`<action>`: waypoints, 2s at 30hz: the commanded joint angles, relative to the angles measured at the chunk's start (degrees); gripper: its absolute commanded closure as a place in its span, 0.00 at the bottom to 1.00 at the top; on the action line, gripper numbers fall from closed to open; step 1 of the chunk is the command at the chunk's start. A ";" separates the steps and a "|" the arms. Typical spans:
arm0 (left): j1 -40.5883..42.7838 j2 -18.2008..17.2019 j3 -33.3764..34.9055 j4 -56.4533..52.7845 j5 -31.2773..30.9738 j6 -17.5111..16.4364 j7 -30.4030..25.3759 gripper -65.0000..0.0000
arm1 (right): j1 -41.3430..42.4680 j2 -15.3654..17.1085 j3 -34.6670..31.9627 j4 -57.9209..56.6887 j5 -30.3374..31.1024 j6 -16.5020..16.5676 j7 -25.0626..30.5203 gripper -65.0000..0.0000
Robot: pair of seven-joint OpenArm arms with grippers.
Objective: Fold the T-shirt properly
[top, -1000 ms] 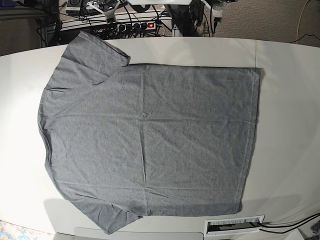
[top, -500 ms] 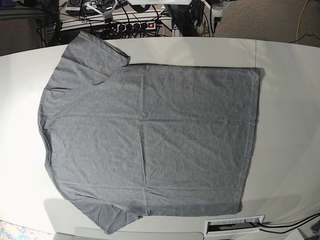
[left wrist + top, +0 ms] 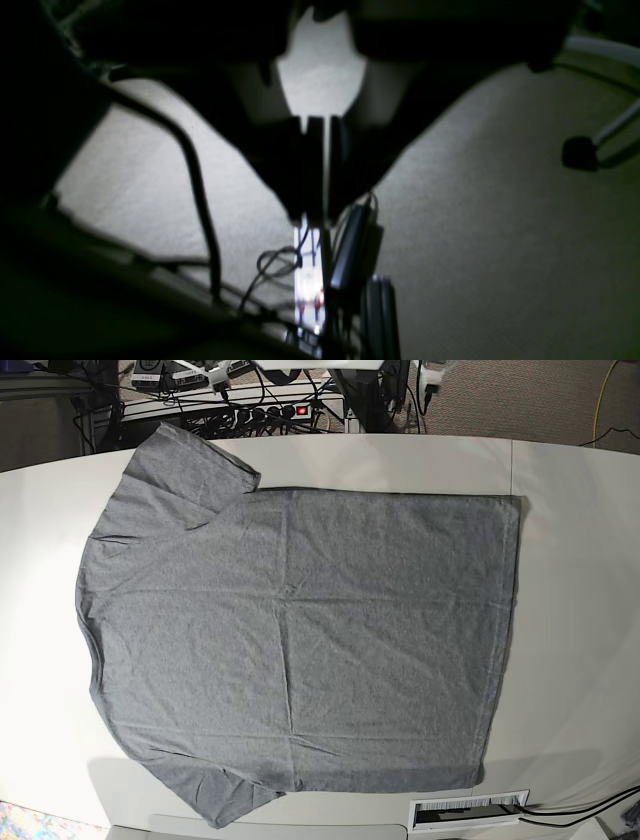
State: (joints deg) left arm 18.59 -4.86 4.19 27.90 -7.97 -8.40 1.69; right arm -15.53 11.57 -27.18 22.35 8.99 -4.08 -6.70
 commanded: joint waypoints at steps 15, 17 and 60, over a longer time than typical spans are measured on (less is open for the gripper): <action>17.51 -8.55 0.15 20.90 -2.01 -2.14 -0.24 1.00 | -14.40 11.65 -0.09 22.36 -0.07 -0.22 -3.37 1.00; 20.68 -9.90 0.15 25.22 -3.63 -3.74 -0.24 1.00 | -16.61 13.62 -0.09 26.47 -0.09 -0.20 -4.87 1.00; 42.27 -31.85 0.13 105.94 33.90 3.45 11.39 1.00 | -55.04 25.24 34.75 101.07 -31.04 1.95 -22.14 1.00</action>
State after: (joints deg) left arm 60.07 -36.38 4.40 132.94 25.58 -5.65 13.78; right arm -70.04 36.34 7.11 122.54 -21.50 -1.30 -29.34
